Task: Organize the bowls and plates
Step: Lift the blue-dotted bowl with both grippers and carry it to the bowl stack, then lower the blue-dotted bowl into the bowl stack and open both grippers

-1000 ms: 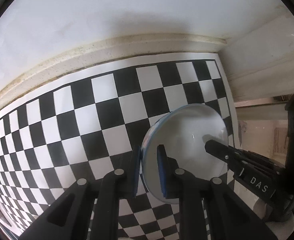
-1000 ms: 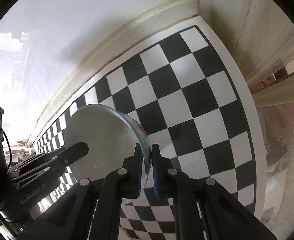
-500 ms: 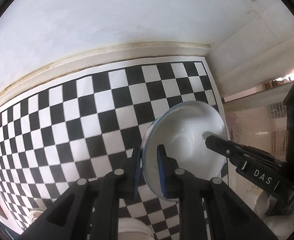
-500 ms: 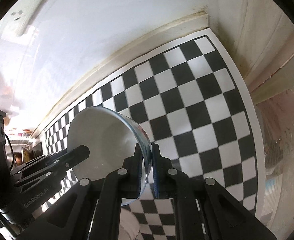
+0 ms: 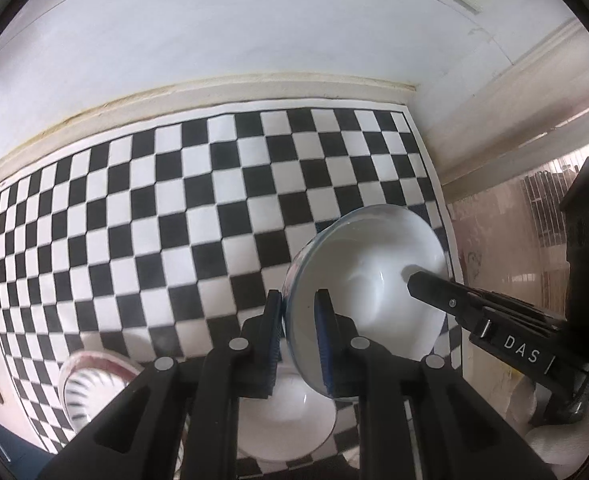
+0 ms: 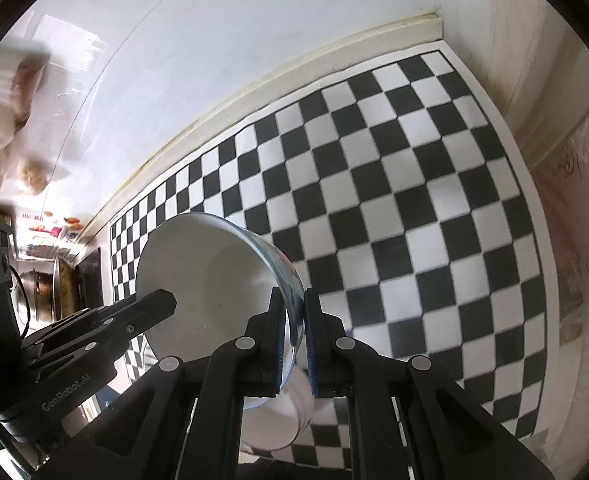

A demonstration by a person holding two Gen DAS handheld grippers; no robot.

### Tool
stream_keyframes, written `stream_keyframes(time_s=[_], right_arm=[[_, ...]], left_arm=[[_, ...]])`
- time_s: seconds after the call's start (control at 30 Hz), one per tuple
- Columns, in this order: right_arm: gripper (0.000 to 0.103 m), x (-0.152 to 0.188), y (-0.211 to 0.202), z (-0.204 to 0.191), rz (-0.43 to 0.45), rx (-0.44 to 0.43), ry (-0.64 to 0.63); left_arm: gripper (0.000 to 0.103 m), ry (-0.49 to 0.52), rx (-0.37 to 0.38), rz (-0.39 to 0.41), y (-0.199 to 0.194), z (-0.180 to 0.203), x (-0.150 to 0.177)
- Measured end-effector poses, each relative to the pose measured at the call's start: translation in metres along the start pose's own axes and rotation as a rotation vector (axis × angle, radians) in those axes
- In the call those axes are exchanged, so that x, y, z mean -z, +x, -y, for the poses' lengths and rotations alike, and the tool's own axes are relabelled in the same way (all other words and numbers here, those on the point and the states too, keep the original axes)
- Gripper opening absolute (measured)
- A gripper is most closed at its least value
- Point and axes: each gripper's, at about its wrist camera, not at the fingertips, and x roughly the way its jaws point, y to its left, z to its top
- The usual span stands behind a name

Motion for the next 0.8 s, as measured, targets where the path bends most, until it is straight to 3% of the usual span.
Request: stream_keyframes(time_s=[0.33,0.8], right_arm=[[0.011,0.073,0.008,-0.023,-0.032,-0.007,-0.023],[0.011,0.123,0.046,-0.026,-0.116,0.036,-0.045]], left_arm=[[0.014,-0.017,-0.009,-0.006,-0.012,-0.025,0.064],[0.014,-0.041,-0.034,-0.081,0.017,-0.046,0.11]])
